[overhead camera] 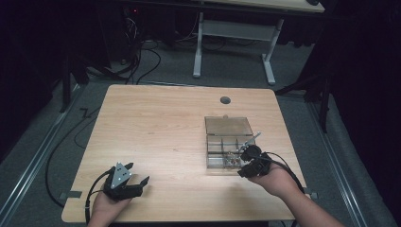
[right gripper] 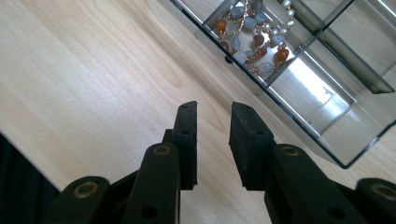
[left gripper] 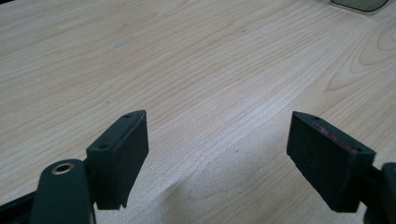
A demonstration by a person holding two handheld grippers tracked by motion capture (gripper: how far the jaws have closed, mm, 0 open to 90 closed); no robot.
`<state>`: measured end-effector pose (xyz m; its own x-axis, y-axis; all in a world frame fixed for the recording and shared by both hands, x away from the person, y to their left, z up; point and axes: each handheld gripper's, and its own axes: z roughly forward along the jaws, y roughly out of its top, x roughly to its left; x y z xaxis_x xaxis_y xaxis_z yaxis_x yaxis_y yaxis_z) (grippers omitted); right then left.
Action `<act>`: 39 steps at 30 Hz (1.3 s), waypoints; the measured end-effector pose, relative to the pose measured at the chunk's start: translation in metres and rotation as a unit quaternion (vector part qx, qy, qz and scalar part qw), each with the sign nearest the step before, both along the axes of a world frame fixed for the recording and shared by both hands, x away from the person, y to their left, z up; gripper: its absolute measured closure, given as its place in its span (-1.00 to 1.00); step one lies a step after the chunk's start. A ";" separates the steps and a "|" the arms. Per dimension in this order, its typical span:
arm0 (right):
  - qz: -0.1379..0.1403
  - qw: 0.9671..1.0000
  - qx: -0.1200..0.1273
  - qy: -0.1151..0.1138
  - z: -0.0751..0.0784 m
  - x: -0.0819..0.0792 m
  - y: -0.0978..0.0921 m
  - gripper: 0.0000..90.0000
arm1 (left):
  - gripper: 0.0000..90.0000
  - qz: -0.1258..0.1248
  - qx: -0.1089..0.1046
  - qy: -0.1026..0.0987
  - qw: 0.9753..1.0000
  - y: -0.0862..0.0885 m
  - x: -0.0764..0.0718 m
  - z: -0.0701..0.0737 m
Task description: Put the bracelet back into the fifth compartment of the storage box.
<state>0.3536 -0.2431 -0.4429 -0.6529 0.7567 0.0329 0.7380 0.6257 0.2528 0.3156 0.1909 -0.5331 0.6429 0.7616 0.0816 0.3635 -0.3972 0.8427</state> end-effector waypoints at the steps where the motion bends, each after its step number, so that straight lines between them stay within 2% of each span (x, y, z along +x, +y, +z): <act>1: -0.002 1.000 0.002 -0.002 -0.002 -0.002 0.000 0.60 | -0.53 0.000 0.001 0.000 1.000 0.000 0.000 0.000; 4: -0.005 1.000 0.012 -0.021 -0.009 -0.008 0.002 0.55 | -0.53 0.000 0.000 -0.001 1.000 0.000 0.000 0.000; 5: -0.013 0.999 0.025 -0.036 -0.012 -0.013 0.002 0.54 | -0.53 0.000 -0.001 -0.001 1.000 0.000 0.000 0.000; 7: -0.017 0.999 0.027 -0.043 -0.013 -0.016 0.002 0.52 | -0.53 0.000 -0.002 -0.002 1.000 0.000 0.000 0.000; 11: -0.021 0.995 0.048 -0.088 -0.019 -0.029 0.003 0.46 | -0.53 0.001 -0.006 -0.002 1.000 0.001 0.000 0.000; 13: -0.023 0.992 0.064 -0.108 -0.023 -0.035 0.003 0.46 | -0.53 0.000 -0.007 -0.001 1.000 0.002 0.000 0.000; 16: -0.027 0.986 0.091 -0.138 -0.032 -0.045 0.002 0.45 | -0.53 0.000 -0.009 -0.001 1.000 0.002 0.000 0.000; 21: -0.035 0.976 0.124 -0.173 -0.048 -0.056 0.002 0.37 | -0.53 0.004 -0.016 -0.003 1.000 0.003 0.000 0.000; 23: -0.032 0.971 0.138 -0.192 -0.054 -0.060 0.000 0.35 | -0.53 0.003 -0.018 -0.003 1.000 0.003 0.000 0.001; 25: -0.026 0.964 0.152 -0.217 -0.060 -0.063 -0.003 0.34 | -0.53 0.004 -0.024 -0.005 1.000 0.004 0.000 0.001; 28: -0.037 0.954 0.176 -0.238 -0.067 -0.066 -0.008 0.30 | -0.53 0.008 -0.029 -0.006 1.000 0.005 0.000 0.001; 30: -0.047 0.947 0.189 -0.255 -0.070 -0.067 -0.011 0.28 | -0.53 0.010 -0.028 -0.008 1.000 0.005 -0.001 0.001; 33: -0.045 0.936 0.205 -0.282 -0.073 -0.071 -0.013 0.25 | -0.53 0.011 -0.027 -0.011 1.000 0.004 -0.001 0.001; 34: -0.045 0.931 0.216 -0.291 -0.075 -0.073 -0.014 0.25 | -0.53 0.011 -0.027 -0.011 1.000 0.005 -0.001 0.001; 36: -0.043 0.924 0.229 -0.304 -0.081 -0.076 -0.015 0.23 | -0.53 0.014 -0.029 -0.011 0.999 0.005 -0.001 0.001; 37: -0.046 0.923 0.229 -0.305 -0.084 -0.077 -0.016 0.19 | -0.53 0.015 -0.028 -0.011 0.999 0.004 -0.001 0.001; 39: -0.037 0.918 0.240 -0.314 -0.083 -0.079 -0.017 0.19 | -0.53 0.017 -0.025 -0.011 0.999 0.004 -0.001 0.001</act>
<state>0.2751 -0.2601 -0.5258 -0.6043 0.7967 0.0087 0.3891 0.2855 0.8758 0.3145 0.1949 -0.5326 0.6147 0.7867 0.0568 0.3574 -0.3420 0.8691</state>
